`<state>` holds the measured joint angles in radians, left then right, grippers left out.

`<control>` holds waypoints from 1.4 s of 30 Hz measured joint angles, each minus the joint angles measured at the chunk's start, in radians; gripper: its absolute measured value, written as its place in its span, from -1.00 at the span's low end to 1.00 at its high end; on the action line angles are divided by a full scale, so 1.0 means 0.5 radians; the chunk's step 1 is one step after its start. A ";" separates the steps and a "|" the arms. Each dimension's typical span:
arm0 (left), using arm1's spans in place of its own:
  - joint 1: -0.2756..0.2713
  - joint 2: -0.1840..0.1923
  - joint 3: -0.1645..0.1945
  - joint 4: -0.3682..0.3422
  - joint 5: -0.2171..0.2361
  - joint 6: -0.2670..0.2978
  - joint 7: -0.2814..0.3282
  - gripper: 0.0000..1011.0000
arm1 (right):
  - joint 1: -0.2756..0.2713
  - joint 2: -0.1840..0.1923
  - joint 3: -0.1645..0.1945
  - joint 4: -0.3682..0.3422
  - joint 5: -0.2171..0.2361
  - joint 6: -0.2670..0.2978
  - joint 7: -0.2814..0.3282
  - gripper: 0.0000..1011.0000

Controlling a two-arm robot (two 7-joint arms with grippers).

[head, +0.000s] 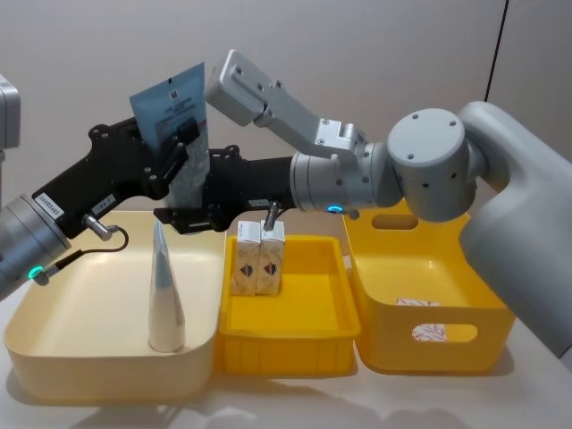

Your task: Bimanual collaborative sorting of washing and personal care products

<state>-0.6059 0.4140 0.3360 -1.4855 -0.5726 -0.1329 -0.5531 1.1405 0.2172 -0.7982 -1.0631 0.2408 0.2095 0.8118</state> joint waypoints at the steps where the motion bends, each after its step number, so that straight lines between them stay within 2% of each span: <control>1: 0.000 0.000 0.000 0.000 0.000 0.000 0.000 -0.54 | 0.000 -0.001 -0.001 0.000 0.000 0.000 0.000 0.45; 10: 0.002 0.000 -0.001 0.000 0.003 0.000 0.003 -0.54 | 0.003 -0.004 -0.005 0.005 0.002 0.000 0.001 0.30; 21: 0.002 0.000 -0.001 0.000 0.005 -0.002 0.003 -0.54 | 0.005 -0.006 -0.007 0.008 0.003 0.000 0.002 0.22; 42: 0.002 0.000 -0.001 0.000 0.005 -0.002 0.003 -0.54 | 0.006 -0.007 -0.008 0.009 0.003 0.000 0.002 0.21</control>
<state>-0.6048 0.4140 0.3357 -1.4856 -0.5701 -0.1336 -0.5515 1.1433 0.2138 -0.8022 -1.0584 0.2423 0.2096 0.8130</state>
